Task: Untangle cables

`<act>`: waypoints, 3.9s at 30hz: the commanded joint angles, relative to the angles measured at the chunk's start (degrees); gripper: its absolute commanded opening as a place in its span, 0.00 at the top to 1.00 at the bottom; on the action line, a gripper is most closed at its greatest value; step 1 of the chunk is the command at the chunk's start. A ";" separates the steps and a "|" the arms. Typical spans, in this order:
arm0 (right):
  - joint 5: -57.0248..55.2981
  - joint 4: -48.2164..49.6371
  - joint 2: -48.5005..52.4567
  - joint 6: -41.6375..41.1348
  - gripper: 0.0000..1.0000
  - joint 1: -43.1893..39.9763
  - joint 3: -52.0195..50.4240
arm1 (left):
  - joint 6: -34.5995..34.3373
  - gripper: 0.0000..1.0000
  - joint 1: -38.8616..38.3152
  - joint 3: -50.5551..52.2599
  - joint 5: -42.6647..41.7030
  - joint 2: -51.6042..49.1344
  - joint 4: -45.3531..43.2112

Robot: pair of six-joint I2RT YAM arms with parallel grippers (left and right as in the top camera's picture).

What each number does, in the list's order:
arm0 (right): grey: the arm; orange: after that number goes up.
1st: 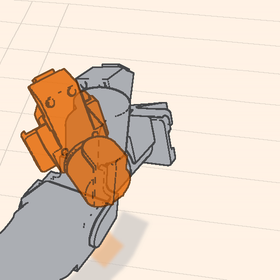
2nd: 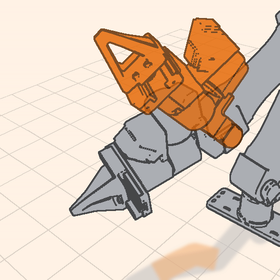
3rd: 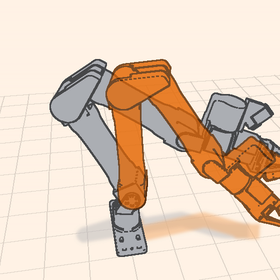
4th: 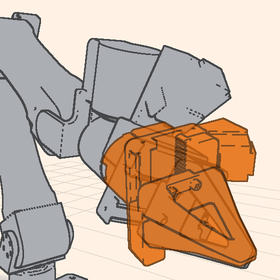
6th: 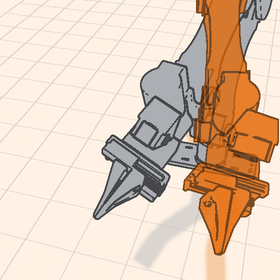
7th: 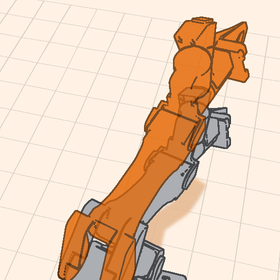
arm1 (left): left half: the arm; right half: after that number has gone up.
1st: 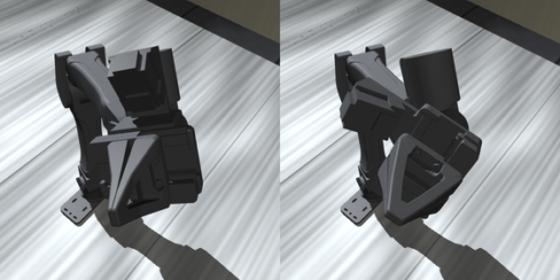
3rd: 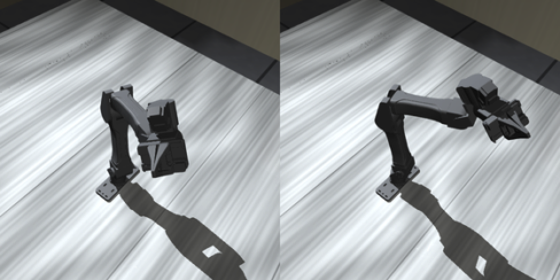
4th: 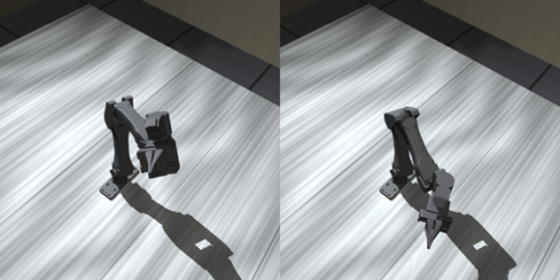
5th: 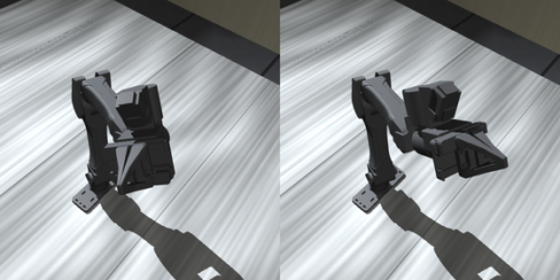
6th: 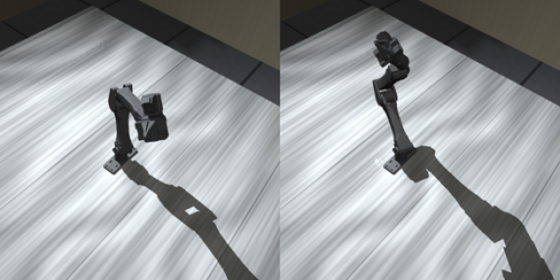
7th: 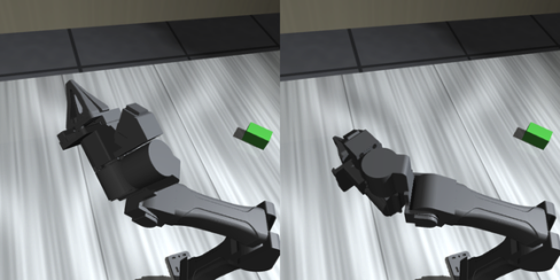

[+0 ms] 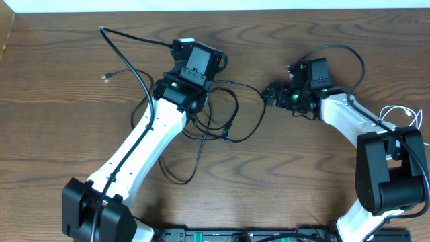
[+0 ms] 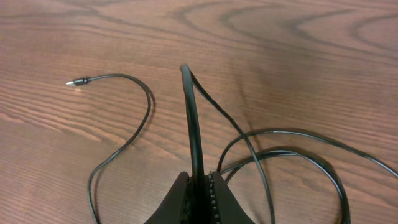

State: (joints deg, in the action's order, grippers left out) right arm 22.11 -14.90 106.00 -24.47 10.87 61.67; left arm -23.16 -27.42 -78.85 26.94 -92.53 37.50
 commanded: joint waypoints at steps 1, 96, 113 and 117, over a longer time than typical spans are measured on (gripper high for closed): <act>7.34 1.95 -0.33 8.92 0.04 2.62 -0.31 | -0.94 0.92 2.38 -0.13 0.83 -0.66 0.44; -17.53 69.66 9.29 26.97 0.25 25.55 -0.28 | -30.73 0.92 47.54 -2.03 -81.85 33.24 -23.43; -17.20 76.74 8.74 28.37 0.94 22.23 -0.31 | -30.71 0.92 49.70 -2.01 -82.01 33.22 -22.80; -17.20 66.62 8.74 28.35 0.55 22.23 -0.31 | -30.71 0.92 49.70 -2.01 -81.99 33.07 -22.80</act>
State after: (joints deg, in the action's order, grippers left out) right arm 5.17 56.42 115.35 3.60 32.97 61.17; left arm -54.02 21.98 -80.34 -54.13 -59.83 15.03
